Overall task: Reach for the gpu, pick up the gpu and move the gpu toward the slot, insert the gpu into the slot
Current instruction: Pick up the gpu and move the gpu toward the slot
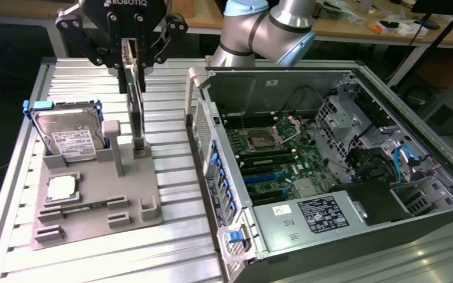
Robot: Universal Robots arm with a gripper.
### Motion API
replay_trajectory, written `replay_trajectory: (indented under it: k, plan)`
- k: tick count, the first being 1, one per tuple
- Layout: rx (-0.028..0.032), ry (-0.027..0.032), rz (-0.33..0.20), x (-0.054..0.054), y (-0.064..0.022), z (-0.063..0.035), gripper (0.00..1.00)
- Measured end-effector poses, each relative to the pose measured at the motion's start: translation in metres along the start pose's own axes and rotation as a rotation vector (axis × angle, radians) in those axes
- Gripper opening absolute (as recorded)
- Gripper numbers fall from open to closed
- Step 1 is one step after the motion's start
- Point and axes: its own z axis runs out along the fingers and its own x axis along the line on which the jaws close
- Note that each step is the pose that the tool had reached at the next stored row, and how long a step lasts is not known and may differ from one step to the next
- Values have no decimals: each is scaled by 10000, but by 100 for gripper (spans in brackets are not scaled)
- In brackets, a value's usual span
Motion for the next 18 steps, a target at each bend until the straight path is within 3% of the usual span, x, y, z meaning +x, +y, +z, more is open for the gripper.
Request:
replay_trajectory:
  k: [12,18]
  plan:
    - [1,-8,3,6,-11,-455,27]
    - [-10,-17,1,-60,-17,-467,27]
